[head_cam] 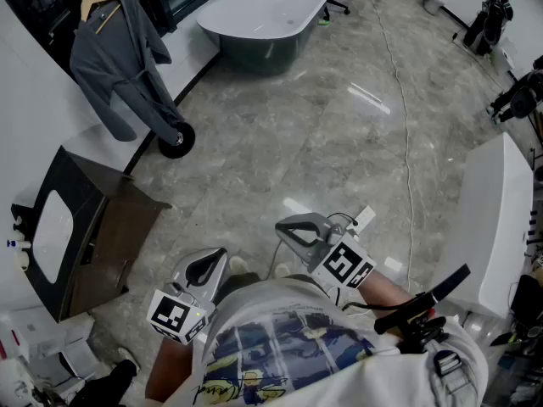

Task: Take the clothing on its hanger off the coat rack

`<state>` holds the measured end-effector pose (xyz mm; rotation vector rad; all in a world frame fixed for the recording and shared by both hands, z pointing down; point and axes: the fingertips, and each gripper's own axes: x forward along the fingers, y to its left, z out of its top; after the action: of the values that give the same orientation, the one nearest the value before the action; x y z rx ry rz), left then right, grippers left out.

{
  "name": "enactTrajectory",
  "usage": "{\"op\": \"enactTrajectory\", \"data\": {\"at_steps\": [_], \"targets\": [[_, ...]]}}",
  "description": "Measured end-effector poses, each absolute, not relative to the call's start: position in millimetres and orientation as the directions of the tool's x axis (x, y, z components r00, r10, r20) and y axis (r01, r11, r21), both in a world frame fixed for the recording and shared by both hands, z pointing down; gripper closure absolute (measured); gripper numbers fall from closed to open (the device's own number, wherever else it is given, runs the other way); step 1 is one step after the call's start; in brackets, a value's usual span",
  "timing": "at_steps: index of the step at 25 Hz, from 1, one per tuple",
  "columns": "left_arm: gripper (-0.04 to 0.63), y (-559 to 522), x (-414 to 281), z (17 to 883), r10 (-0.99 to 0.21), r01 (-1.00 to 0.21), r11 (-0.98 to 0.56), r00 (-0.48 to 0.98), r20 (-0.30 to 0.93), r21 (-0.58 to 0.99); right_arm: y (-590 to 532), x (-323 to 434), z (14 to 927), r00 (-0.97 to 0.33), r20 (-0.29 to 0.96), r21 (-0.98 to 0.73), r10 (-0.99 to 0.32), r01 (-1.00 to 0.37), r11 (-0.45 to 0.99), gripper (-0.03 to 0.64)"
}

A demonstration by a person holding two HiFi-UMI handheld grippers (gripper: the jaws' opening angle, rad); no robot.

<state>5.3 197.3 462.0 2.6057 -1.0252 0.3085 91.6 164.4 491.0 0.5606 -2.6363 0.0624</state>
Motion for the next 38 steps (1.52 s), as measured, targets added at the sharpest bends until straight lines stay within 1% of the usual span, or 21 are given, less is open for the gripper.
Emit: {"op": "enactTrajectory", "data": {"at_steps": [8, 12, 15, 20, 22, 28, 32, 35, 38], "targets": [[0.594, 200.2, -52.7, 460.0, -0.611, -0.678, -0.706, 0.729, 0.309, 0.206, 168.7, 27.6, 484.5, -0.816, 0.448, 0.053, -0.364, -0.383, 0.922, 0.615], [0.594, 199.8, -85.3, 474.7, -0.599, -0.667, -0.714, 0.739, 0.308, 0.211, 169.2, -12.3, 491.2, -0.823, 0.454, 0.044, -0.342, -0.362, 0.931, 0.615], [0.594, 195.4, -107.0, 482.3, -0.613, -0.677, -0.704, 0.731, 0.301, 0.212, 166.3, -35.6, 497.0, -0.826, 0.465, 0.034, -0.318, -0.343, 0.939, 0.615], [0.594, 181.0, -121.8, 483.5, -0.639, -0.696, -0.678, 0.717, 0.281, 0.235, 143.1, -50.3, 492.2, -0.843, 0.444, 0.020, -0.304, -0.329, 0.944, 0.614], [0.594, 170.7, -124.1, 486.1, -0.644, -0.701, -0.671, 0.713, 0.278, 0.243, 132.1, -51.8, 493.9, -0.848, 0.435, 0.018, -0.301, -0.326, 0.945, 0.565], [0.588, 93.9, -137.8, 484.0, -0.687, -0.748, -0.626, 0.662, 0.299, 0.220, 62.9, -58.4, 490.4, -0.865, 0.423, -0.001, -0.268, -0.296, 0.955, 0.560], [0.490, 20.6, -158.5, 462.1, -0.761, -0.821, -0.549, 0.570, 0.310, 0.160, -3.2, -50.7, 470.6, -0.879, 0.404, 0.024, -0.253, -0.267, 0.963, 0.561], [0.452, -37.4, -191.4, 440.7, -0.831, -0.881, -0.461, 0.471, 0.296, 0.107, -42.1, -42.8, 461.0, -0.884, 0.403, 0.052, -0.238, -0.238, 0.970, 0.560], [0.402, -96.4, -236.3, 423.2, -0.884, -0.930, -0.366, 0.358, 0.299, 0.030, -74.5, -30.8, 472.7, -0.880, 0.409, 0.033, -0.242, -0.251, 0.967, 0.560]]}}
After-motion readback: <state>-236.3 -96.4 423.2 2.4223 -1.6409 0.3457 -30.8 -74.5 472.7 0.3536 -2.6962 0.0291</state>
